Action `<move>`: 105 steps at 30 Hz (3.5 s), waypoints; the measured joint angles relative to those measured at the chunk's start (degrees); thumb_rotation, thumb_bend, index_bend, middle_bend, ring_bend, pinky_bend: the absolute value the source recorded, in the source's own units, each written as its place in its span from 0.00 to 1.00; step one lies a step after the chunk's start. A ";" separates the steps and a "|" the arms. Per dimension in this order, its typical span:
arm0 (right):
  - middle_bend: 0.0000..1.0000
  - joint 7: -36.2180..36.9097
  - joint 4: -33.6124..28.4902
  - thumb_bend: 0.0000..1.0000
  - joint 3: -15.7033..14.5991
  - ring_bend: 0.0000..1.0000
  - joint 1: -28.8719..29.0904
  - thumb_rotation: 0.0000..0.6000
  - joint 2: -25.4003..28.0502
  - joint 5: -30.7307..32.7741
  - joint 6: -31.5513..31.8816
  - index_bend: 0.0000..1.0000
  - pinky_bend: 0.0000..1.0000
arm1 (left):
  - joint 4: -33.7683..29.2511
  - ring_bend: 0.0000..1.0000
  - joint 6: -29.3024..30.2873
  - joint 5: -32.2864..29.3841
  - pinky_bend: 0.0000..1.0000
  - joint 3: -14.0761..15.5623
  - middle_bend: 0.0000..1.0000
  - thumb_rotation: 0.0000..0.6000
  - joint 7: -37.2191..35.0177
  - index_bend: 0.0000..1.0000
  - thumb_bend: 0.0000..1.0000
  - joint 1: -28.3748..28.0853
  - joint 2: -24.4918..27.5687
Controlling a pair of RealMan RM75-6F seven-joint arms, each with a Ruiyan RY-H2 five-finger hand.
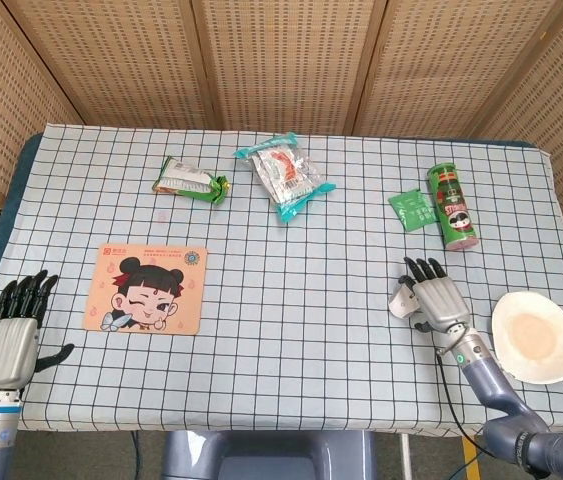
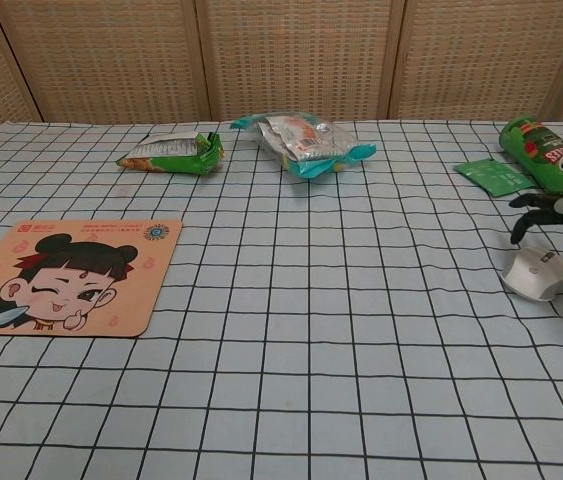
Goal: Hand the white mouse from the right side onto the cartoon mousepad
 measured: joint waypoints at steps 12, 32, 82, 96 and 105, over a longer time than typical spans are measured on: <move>0.18 2.17 4.52 0.22 -0.56 0.05 1.31 1.00 -3.11 -0.97 0.07 0.41 0.08 | 0.46 0.00 -0.46 -0.93 0.00 -0.18 0.00 1.00 0.26 0.00 0.02 -0.33 -0.37; 0.49 6.42 8.04 0.25 -1.87 0.38 2.04 1.00 -5.46 -8.20 7.35 0.72 0.40 | 0.96 0.00 -0.65 -1.89 0.00 -0.47 0.00 1.00 -0.61 0.00 0.02 -0.64 -0.56; 0.48 -1.38 12.38 0.25 -3.93 0.38 24.85 1.00 -17.44 -24.05 -0.61 0.73 0.40 | 3.38 0.00 -3.54 -7.82 0.00 -2.15 0.00 1.00 -2.46 0.00 0.02 -2.02 -0.72; 0.48 -1.89 14.42 0.25 -4.12 0.38 26.83 1.00 -19.61 -23.04 -1.67 0.73 0.40 | 3.60 0.00 -3.61 -8.42 0.00 -2.25 0.00 1.00 -2.62 0.00 0.02 -2.18 -0.71; 0.48 -4.60 14.60 0.25 -3.41 0.38 26.93 1.00 -20.56 -20.32 -3.25 0.73 0.40 | 3.70 0.00 -3.74 -8.83 0.00 -2.33 0.00 1.00 -2.72 0.00 0.02 -2.29 -0.66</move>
